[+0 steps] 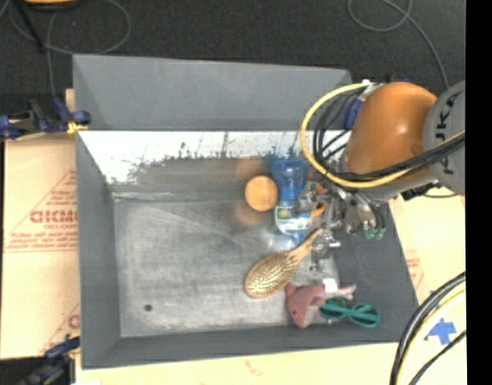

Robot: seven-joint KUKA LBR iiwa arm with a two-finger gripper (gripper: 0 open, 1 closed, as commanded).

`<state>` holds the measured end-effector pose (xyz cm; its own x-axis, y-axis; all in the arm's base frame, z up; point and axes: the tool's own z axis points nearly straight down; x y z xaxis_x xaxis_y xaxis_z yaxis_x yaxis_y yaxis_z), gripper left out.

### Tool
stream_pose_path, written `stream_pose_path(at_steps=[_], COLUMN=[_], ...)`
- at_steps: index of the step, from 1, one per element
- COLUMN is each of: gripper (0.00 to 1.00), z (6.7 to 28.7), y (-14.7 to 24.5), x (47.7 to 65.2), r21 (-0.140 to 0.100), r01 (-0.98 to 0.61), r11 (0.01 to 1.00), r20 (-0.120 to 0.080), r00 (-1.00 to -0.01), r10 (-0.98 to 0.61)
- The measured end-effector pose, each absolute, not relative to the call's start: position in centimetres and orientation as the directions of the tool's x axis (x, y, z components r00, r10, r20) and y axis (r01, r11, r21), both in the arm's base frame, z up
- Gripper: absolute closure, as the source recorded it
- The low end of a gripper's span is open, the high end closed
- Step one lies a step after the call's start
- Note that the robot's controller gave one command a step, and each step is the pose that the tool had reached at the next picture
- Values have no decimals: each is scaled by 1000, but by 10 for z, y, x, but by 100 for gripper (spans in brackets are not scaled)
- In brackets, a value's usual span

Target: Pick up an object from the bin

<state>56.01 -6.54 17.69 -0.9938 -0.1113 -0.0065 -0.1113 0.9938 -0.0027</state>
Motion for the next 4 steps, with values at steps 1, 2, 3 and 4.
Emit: stream_pose_path(at_steps=[1,2,3,4], gripper=[0,0,0,100], z=[156,151,77,70], y=[-62,-64,-61,-58], x=[556,565,564,564], r21=[-2,-4,-6,-16], r01=[-396,-550,-673,-759], r11=[918,835,739,651], r20=[-3,-5,-5,-4], r00=[-918,-835,-739,-651], r10=[-396,-550,-674,-759])
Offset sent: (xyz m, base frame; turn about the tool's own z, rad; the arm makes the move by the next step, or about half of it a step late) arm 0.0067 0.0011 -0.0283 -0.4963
